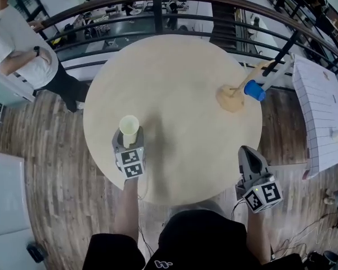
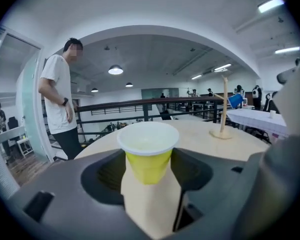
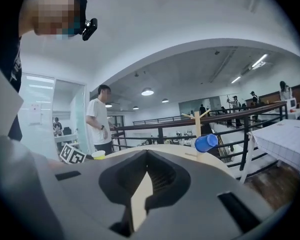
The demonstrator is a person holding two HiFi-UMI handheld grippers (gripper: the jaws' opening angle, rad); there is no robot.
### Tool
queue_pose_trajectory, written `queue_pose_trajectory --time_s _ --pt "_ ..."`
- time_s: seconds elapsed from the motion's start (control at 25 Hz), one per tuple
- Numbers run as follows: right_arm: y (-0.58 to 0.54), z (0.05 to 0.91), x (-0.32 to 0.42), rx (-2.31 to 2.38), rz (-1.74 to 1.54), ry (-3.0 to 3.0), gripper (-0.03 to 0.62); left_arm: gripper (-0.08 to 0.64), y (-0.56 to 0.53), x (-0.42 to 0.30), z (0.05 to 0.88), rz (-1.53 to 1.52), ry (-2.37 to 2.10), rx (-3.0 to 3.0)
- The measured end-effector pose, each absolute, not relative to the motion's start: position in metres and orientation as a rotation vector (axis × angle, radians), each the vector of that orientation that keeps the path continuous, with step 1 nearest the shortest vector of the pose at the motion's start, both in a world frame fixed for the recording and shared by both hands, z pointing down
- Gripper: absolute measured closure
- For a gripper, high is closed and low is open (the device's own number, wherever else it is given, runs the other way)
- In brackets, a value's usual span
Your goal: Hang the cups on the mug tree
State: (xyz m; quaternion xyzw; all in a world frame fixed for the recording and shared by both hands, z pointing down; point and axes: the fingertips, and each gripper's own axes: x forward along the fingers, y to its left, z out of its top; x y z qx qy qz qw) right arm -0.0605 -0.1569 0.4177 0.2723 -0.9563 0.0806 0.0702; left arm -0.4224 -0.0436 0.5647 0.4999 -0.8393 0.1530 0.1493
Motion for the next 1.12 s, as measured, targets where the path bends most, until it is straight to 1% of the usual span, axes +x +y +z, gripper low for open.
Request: queue_pose_trajectory --time_s 0.2,0.48,0.56,0.72,0.92,1.12 --pt "-0.158 0.415 -0.054 0.827 0.252 -2.935 0.583 0.276 -0.056 -0.374 0.529 0.475 -2.394 1.575" --pt "-0.172 0.413 -0.031 0.883 0.328 -2.977 0.583 0.276 -0.078 -0.332 0.493 0.494 -2.376 1.645" --pt "-0.174 0.416 -0.026 0.897 0.359 -2.986 0.583 0.276 -0.085 -0.327 0.491 0.605 -2.366 1.635" --pt "-0.182 0.426 -0.01 0.924 0.444 -2.997 0.583 0.278 -0.119 -0.312 0.497 0.978 -2.348 1.637" --pt "-0.193 0.438 0.025 1.026 0.497 -2.951 0.583 0.278 -0.176 -0.288 0.499 1.236 -2.298 1.704" --pt "-0.204 0.447 0.062 1.117 0.563 -2.911 0.583 0.284 -0.239 -0.263 0.518 1.459 -2.218 1.76"
